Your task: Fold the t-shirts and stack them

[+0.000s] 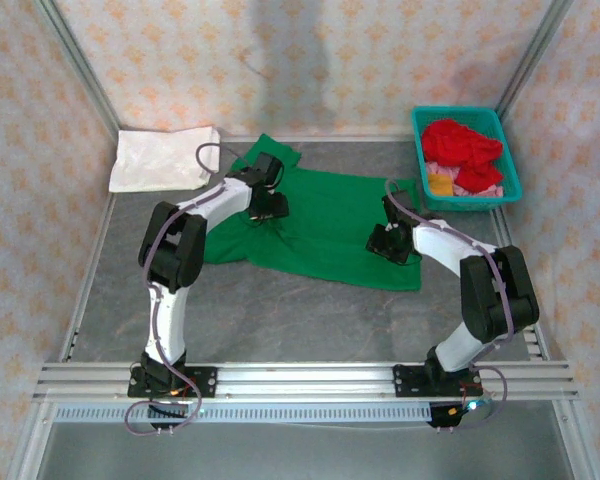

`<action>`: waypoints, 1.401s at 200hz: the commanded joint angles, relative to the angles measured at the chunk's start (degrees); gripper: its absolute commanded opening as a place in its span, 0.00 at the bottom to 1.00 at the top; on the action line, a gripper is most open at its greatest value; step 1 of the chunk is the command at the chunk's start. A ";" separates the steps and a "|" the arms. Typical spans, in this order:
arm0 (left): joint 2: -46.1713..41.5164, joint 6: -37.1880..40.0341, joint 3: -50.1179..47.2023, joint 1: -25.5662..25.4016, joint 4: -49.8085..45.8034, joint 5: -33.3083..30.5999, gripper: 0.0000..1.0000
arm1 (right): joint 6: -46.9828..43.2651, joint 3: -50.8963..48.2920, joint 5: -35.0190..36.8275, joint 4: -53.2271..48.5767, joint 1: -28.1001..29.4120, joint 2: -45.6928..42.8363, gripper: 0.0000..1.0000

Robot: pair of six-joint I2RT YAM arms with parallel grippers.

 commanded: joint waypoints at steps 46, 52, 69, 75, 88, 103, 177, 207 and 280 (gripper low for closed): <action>8.00 -0.97 11.02 -3.02 0.47 5.94 0.48 | -0.71 1.38 0.05 -1.50 0.14 -0.23 0.34; 7.55 -0.93 10.98 -3.04 0.52 6.19 0.48 | -0.84 1.52 0.09 -1.73 0.13 -0.23 0.34; 4.07 -0.53 9.04 -2.66 0.58 5.20 0.48 | -1.07 1.82 0.72 -2.61 0.14 -0.98 0.35; 1.87 -0.66 7.01 -2.30 1.54 4.83 0.48 | -1.19 1.83 1.08 -2.79 0.22 -1.41 0.35; -4.19 -1.65 0.30 -0.95 5.47 4.18 0.48 | -1.48 1.73 2.27 -3.55 0.20 -2.40 0.35; -11.13 -2.64 -8.02 1.60 9.50 3.75 0.49 | -1.60 1.41 4.26 -5.32 0.07 -3.55 0.35; -23.77 -6.12 -35.51 14.11 12.87 2.73 0.48 | 2.86 -6.87 7.38 -7.42 0.17 -8.67 0.35; -22.64 -6.16 -38.22 15.60 12.97 1.73 0.46 | 5.68 -8.58 6.45 -4.82 -0.01 -6.83 0.35; -31.50 -8.07 -49.13 19.63 6.24 -0.66 0.43 | 10.10 -17.62 6.94 -3.56 -2.38 -12.34 0.38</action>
